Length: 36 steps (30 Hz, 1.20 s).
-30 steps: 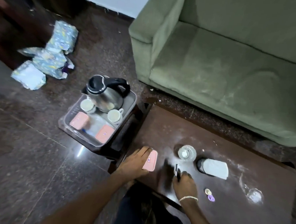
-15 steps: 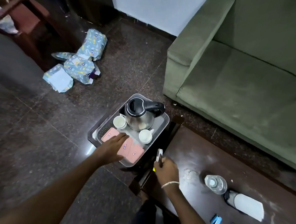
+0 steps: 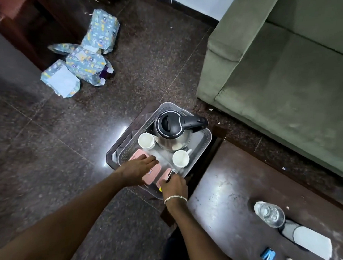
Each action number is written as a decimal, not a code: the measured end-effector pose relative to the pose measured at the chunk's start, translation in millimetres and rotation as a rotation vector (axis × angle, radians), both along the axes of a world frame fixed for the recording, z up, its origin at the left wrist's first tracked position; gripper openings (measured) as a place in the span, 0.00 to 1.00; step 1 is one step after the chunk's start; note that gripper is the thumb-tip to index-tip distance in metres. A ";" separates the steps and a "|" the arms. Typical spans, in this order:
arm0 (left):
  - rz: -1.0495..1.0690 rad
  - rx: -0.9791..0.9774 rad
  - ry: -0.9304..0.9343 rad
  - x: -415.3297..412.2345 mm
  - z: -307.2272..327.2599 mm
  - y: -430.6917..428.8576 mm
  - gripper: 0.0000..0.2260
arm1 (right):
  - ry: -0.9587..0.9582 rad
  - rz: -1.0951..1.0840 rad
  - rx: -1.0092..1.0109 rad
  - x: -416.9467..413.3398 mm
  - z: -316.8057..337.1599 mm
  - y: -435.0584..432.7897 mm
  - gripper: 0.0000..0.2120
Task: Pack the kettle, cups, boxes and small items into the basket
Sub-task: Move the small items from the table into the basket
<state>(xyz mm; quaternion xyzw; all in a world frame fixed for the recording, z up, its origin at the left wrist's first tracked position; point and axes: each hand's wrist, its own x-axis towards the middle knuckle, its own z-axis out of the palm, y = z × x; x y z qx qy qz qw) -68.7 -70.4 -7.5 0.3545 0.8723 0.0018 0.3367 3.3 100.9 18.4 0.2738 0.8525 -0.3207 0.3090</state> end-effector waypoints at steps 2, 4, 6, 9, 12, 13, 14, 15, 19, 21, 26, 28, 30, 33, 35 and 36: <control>-0.024 0.002 0.023 -0.5 -3.8 -2.2 0.42 | -0.008 0.020 0.019 -2.7 -1.9 -4.1 0.15; -0.022 0.003 0.035 -0.4 -5.7 -4.0 0.42 | -0.020 0.034 0.037 -4.1 -3.4 -6.5 0.15; -0.030 0.000 0.034 -0.5 -6.6 -4.9 0.42 | -0.029 0.037 0.051 -5.6 -5.7 -8.0 0.14; -0.046 -0.019 0.018 -2.1 -6.2 -2.6 0.44 | -0.034 0.038 0.053 -8.3 -9.6 -9.6 0.14; -0.029 -0.031 0.003 -2.9 -5.2 -1.5 0.43 | -0.037 0.039 0.059 -8.8 -12.7 -12.0 0.14; -0.019 -0.035 -0.007 -2.8 -5.3 -1.6 0.43 | -0.037 0.044 0.067 -8.5 -13.7 -12.8 0.14; -0.011 -0.040 -0.016 -3.0 -5.3 -2.0 0.43 | -0.034 0.050 0.072 -8.6 -14.5 -13.2 0.14; -0.005 -0.043 -0.020 -3.3 -5.8 -2.1 0.43 | -0.030 0.055 0.073 -8.6 -15.4 -13.1 0.14; 0.004 -0.067 -0.023 -2.4 -7.0 -1.7 0.43 | -0.029 0.071 0.057 -8.6 -20.0 -9.7 0.14; 0.021 -0.081 -0.018 -0.2 -5.8 -3.0 0.44 | -0.013 0.080 0.049 -6.2 -20.4 -8.4 0.15; 0.058 -0.097 0.013 4.6 3.9 -5.0 0.46 | 0.057 0.137 0.032 4.3 -13.9 -1.6 0.17; 0.070 -0.083 0.035 5.0 10.6 -1.3 0.45 | 0.074 0.165 0.032 8.9 -9.6 9.9 0.17; 0.091 -0.051 0.056 5.7 19.4 4.3 0.44 | 0.089 0.174 0.037 15.7 -5.0 26.0 0.18; 0.082 0.020 0.117 11.6 34.0 23.8 0.41 | 0.116 0.148 0.054 36.4 1.2 62.2 0.20; 0.071 0.082 0.125 15.0 41.3 37.4 0.38 | 0.140 0.147 0.092 52.1 -1.2 87.0 0.21; 0.046 0.121 0.130 21.5 45.7 57.6 0.36 | 0.145 0.124 0.106 67.8 -1.2 111.1 0.22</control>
